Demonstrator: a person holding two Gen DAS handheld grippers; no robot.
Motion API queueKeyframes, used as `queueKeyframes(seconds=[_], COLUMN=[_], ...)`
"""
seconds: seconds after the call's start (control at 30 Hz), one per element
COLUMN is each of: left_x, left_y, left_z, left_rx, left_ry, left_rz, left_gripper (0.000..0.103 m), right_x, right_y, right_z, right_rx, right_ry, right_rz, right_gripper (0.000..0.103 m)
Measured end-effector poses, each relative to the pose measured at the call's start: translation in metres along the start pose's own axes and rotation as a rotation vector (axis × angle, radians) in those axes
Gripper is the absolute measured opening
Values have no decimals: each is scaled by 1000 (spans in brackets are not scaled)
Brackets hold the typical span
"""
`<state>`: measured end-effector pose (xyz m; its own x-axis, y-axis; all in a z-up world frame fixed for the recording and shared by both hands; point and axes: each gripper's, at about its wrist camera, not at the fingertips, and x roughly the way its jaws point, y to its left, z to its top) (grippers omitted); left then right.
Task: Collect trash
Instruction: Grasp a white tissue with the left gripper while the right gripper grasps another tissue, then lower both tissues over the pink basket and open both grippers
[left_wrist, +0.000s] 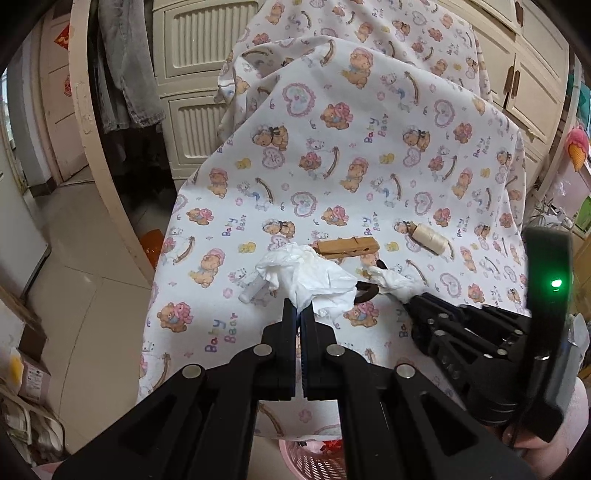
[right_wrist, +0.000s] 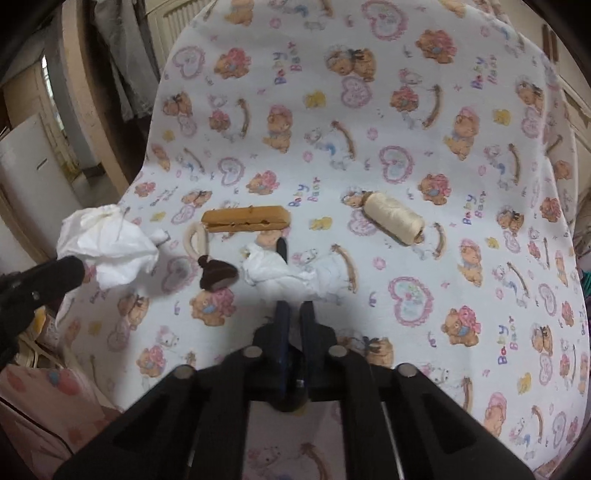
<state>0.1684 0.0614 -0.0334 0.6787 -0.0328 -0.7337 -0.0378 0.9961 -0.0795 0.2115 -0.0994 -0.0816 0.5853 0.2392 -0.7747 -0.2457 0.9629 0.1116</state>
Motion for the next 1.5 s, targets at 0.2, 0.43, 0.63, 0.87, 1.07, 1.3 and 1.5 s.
queueKeyframes(seconds=[0.2, 0.43, 0.63, 0.87, 1.07, 1.3, 1.5], left_x=[-2, -9, -42, -104, -131, -93, -73], left_y=[-4, -13, -27, -45, -49, -49, -41], left_z=[0, -2, -8, -14, -41, -77, -77], left_rx=[-2, 23, 78, 69, 53, 80, 24], left_ry=[-5, -12, -70, -128, -159, -81, -3], left_rz=[1, -12, -43, -151, -123, -74, -99], left_gripper=[1, 1, 1, 1, 1, 1, 1], right_x=[-37, -86, -129, -193, -221, -188, -161], right_y=[-23, -47, -59, -39, -21, -18, -19], right_z=[3, -4, -18, -29, -60, -90, -97], right_rx=[126, 163, 149, 72, 43, 36, 51], right_ry=[-94, -163, -219, -306, -305, -199, -108], right_rz=[89, 97, 102, 156, 150, 163, 187], right_gripper=[4, 4, 4, 4, 5, 5, 5])
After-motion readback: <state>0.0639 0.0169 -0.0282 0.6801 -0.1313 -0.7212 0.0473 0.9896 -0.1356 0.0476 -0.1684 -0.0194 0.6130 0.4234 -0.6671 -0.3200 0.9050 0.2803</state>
